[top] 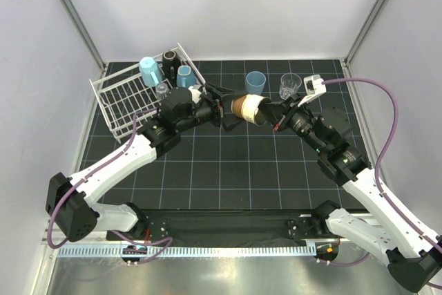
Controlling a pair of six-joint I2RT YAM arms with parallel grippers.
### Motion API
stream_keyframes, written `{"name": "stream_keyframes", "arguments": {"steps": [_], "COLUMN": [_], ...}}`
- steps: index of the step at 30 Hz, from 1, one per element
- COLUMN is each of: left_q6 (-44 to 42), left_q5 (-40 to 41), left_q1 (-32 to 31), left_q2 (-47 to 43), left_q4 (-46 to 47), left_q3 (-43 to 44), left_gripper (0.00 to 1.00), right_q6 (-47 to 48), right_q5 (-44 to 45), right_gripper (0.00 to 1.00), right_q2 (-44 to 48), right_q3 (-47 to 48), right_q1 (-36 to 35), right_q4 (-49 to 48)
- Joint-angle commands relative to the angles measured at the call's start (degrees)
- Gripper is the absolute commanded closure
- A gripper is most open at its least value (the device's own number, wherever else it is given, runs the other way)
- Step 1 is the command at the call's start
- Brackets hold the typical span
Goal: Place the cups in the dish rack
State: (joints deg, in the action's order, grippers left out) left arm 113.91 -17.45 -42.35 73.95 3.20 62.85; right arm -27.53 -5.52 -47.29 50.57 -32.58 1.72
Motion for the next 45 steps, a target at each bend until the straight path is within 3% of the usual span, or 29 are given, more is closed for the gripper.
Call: {"name": "stream_keyframes", "arguments": {"steps": [1, 3, 6, 14, 19, 26, 30, 37, 45], "left_q6": [9.1, 9.3, 9.3, 7.6, 2.5, -13.0, -27.6, -54.1, -77.6], "left_q5": [-0.1, 0.3, 0.7, 1.9, 1.8, 2.2, 5.1, 20.1, 45.3], "left_q1": [-0.5, -0.5, -0.5, -0.2, 2.5, 8.9, 11.8, 15.8, 18.9], "left_q2": [-0.7, -1.0, -1.2, -3.4, -6.7, -9.7, -8.9, -6.8, -6.5], "left_q4": [9.8, 11.5, 12.6, 11.5, 5.6, -8.2, -17.9, -27.9, -24.7], "left_q3": [2.5, 1.6, 0.5, -1.7, -2.6, 0.8, 4.6, 11.9, 12.9], "left_gripper": [0.66, 0.84, 1.00, 1.00, 1.00, 1.00, 1.00, 1.00, 1.00], "right_q6": [0.5, 0.6, 0.9, 1.4, 1.9, 1.4, 1.3, 0.3, 0.2], "right_q5": [0.2, 0.5, 0.9, 2.6, 3.6, 9.2, 12.2, 12.6, 11.4], "right_gripper": [0.87, 0.84, 0.72, 0.47, 0.35, 0.26, 0.25, 0.25, 0.25], "right_q2": [-0.7, -0.8, -0.7, 0.4, 2.1, 6.4, 8.9, 12.9, 16.8], "right_q3": [-0.7, -0.5, -0.3, -0.1, 1.1, 2.1, 3.3, 5.2, 8.2], "right_q1": [-1.1, -1.0, -1.1, -1.0, -0.9, -1.0, -1.0, -1.0, -1.0], "right_q4": [0.4, 1.1, 2.4, 5.8, 10.1, 18.1, 25.0, 34.3, 44.5]}}
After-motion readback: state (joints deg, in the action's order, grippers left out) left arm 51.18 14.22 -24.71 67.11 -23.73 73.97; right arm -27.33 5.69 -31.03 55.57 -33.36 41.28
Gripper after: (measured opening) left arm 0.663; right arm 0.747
